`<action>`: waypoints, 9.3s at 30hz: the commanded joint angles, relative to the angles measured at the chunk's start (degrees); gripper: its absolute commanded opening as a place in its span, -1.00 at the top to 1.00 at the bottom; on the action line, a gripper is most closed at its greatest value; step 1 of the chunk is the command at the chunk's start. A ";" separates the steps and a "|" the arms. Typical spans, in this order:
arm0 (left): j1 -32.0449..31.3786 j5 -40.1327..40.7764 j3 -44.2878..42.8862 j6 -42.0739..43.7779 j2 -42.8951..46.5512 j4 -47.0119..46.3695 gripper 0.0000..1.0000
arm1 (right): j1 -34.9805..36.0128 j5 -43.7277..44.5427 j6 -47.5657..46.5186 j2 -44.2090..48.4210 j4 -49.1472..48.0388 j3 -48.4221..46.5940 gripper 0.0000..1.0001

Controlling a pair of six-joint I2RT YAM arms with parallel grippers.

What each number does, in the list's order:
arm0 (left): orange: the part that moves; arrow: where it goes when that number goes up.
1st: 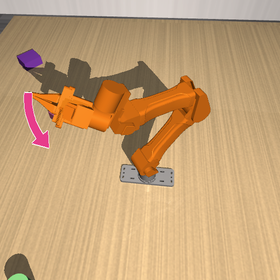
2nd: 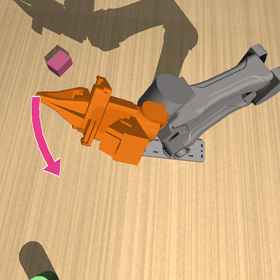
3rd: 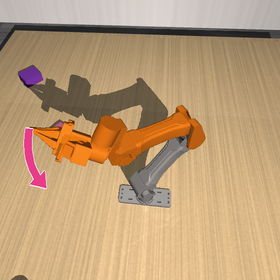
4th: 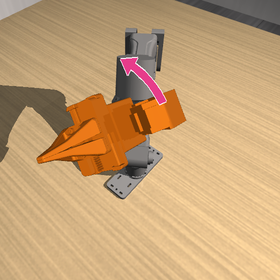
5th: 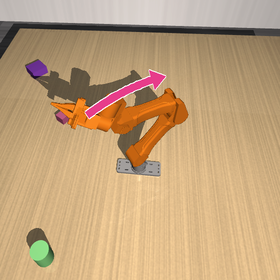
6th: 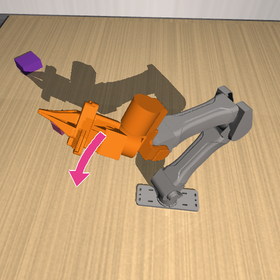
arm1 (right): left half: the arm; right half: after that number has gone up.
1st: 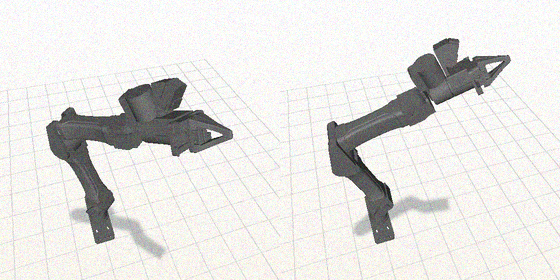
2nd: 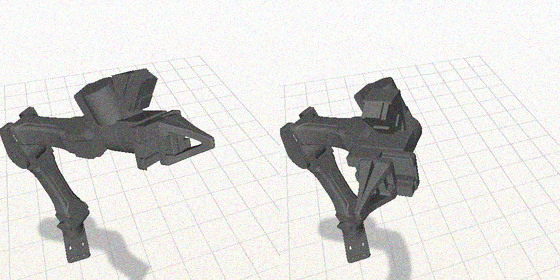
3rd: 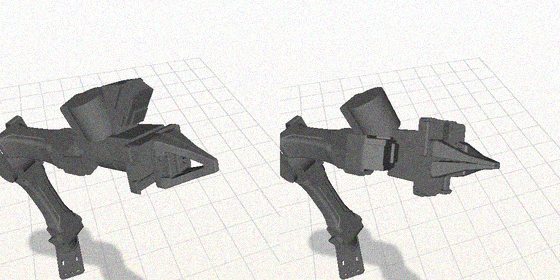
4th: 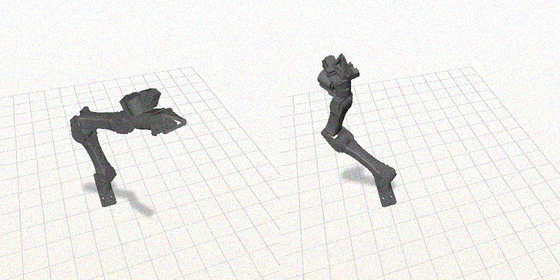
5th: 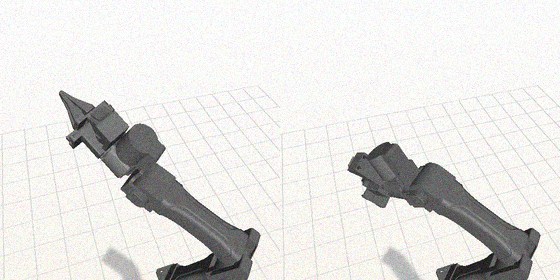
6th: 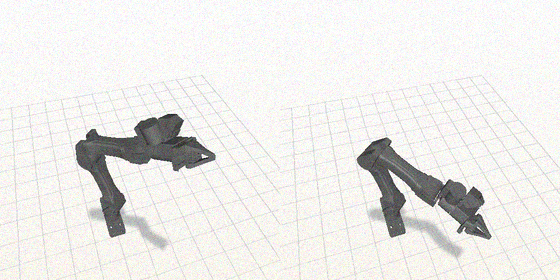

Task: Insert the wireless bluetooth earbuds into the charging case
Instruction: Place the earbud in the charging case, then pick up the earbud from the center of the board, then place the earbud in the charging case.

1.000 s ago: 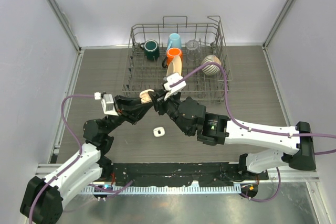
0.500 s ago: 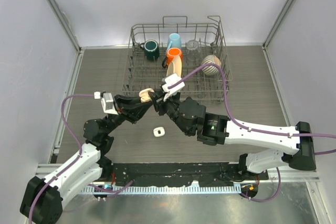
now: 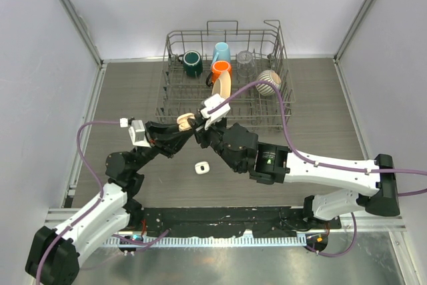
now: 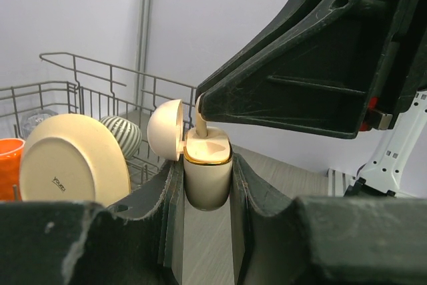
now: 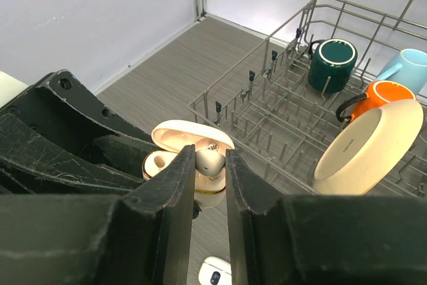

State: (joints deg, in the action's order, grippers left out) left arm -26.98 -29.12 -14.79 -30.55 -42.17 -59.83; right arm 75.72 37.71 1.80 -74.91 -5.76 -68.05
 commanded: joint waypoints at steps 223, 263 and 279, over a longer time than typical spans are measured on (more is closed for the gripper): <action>0.26 -0.06 0.46 4.18 -0.36 -7.14 1.00 | -2.60 -4.31 19.03 5.84 -26.93 9.69 0.99; -0.26 0.82 -0.07 3.21 -1.51 -9.69 1.00 | -1.81 -4.93 19.38 -0.41 -24.03 8.46 0.99; -0.26 1.35 -0.16 3.39 -1.33 -9.69 1.00 | -1.72 -5.37 19.29 -1.11 -23.42 8.37 0.99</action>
State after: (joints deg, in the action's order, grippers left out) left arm -27.05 -28.97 -12.82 -27.07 -44.12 -65.56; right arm 73.56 31.77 21.30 -75.92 -28.67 -57.98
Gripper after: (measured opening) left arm 0.291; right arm 0.274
